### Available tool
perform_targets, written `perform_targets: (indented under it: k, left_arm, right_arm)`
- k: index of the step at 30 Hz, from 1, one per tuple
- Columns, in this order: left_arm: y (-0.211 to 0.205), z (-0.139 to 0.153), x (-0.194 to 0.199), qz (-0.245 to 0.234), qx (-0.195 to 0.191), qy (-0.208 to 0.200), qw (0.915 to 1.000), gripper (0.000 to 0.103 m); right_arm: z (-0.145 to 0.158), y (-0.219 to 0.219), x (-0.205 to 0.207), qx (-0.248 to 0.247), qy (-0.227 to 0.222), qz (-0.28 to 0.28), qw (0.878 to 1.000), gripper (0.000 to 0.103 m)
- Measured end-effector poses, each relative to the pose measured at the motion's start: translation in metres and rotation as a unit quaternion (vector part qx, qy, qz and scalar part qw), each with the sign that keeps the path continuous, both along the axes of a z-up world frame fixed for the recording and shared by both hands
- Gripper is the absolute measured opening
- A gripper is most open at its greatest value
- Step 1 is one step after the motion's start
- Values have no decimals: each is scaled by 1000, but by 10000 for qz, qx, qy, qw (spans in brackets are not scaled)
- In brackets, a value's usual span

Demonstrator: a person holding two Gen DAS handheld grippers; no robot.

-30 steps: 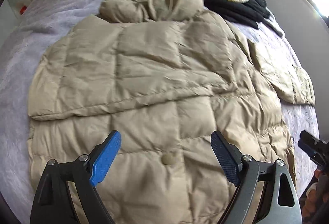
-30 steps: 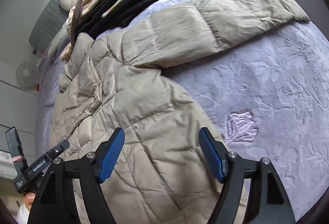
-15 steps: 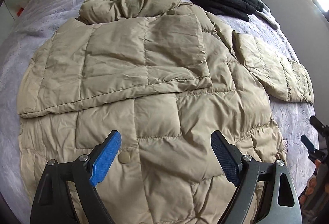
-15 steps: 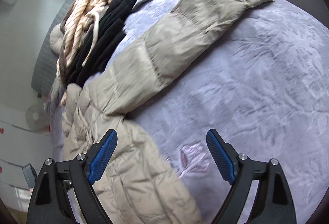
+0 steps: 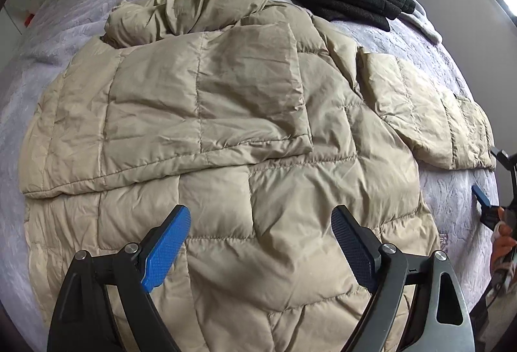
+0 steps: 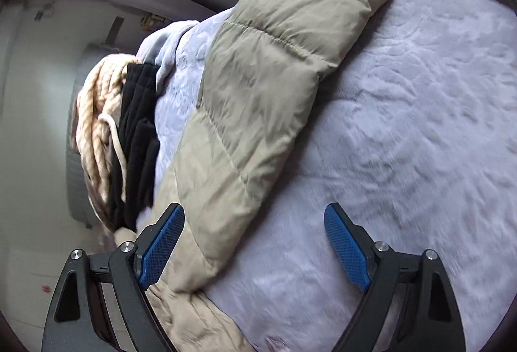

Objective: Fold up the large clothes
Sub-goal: 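Grasp the other sleeve with the right tool and lift it, then fold the held sleeve and side over the jacket body with the right tool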

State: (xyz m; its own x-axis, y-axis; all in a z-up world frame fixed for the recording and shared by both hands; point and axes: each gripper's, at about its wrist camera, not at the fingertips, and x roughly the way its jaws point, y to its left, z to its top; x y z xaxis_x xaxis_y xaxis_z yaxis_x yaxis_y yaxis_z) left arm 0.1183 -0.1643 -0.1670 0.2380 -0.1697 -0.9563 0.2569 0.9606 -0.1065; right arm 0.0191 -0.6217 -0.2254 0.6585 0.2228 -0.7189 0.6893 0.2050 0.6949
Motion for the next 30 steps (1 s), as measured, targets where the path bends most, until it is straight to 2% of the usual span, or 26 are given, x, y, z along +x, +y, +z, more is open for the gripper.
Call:
perform_targets:
  k: [4,10,11,12,13,14,18,21,24,27,30]
  left_arm:
    - [-3,1,6,-17,55,-79,10000,89]
    - [0,4,14,70,-37,-153,9999,89]
    - [2,6,14,86,-47,-170,9998,89]
    - [5,8,15,100,-48,-184,9998,89]
    - [8,9,15,115,-43,-201,9997,89]
    - [12,12,16,129,-34,-233,9996,89]
    - [32,22,19,246,54,-449,9987,89]
    - [53,27,22,442,97,-597,9972,89]
    - [77,30,24,672,118,-679,9954,89]
    - [105,34,25,933,122,-749,9927,89]
    - [132,35,26,1182,171,-817,9895,89]
  right_arm:
    - [-13,-20,20,336,-349,-340,9982,90]
    - [-23,-35,48,653,-524,-666,9943,88]
    - [-25,-35,51,758,-577,-670,9932,70]
    - [-28,-32,57,964,-621,-618,9915,34]
    - [-29,-30,62,1103,-640,-569,9902,17]
    - [-29,-26,64,1157,-700,-538,9893,9]
    - [3,-5,85,920,-1037,-144,9902,9]
    - [40,24,116,534,-1269,493,9892,9]
    - [78,66,153,53,-1475,1230,9814,9]
    - [119,126,192,-620,-1696,2120,9604,9]
    - [156,206,225,-1580,-1843,3143,9178,9]
